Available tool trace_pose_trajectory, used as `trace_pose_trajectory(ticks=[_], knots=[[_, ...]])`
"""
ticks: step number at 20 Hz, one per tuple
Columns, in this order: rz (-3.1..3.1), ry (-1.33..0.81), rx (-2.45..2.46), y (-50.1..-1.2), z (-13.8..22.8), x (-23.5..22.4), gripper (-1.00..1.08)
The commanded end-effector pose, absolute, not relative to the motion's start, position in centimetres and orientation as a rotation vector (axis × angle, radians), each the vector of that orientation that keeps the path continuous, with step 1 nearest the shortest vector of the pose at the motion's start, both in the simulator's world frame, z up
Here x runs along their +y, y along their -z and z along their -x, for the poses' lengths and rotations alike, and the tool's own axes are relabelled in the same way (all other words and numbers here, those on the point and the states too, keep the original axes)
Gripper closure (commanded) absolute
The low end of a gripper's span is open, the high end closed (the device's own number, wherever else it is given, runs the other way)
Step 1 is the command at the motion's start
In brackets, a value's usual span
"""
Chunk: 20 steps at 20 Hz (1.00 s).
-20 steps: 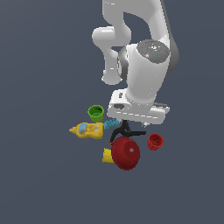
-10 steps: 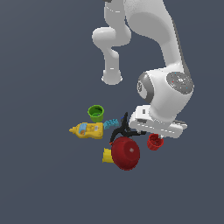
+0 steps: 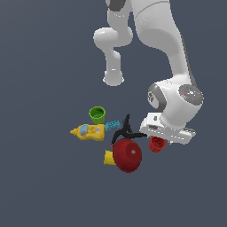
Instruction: Pick up a designated object from a clutter of objects.
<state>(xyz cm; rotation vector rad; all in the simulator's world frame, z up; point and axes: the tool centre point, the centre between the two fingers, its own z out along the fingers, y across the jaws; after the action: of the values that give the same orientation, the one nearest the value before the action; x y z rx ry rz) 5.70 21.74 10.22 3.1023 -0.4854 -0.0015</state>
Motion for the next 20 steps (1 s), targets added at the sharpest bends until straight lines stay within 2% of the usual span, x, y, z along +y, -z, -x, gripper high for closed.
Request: trace_pose_trajectory(ticks=[1, 7, 20], knots=[[-3.102, 0.000, -0.496, -9.8, -5.7, 22.2, -0.92], [-3.102, 0.002, -0.493, -9.5, -5.6, 22.2, -0.92], [-3.102, 0.000, -0.497, -4.7, -5.6, 22.3, -0.92]])
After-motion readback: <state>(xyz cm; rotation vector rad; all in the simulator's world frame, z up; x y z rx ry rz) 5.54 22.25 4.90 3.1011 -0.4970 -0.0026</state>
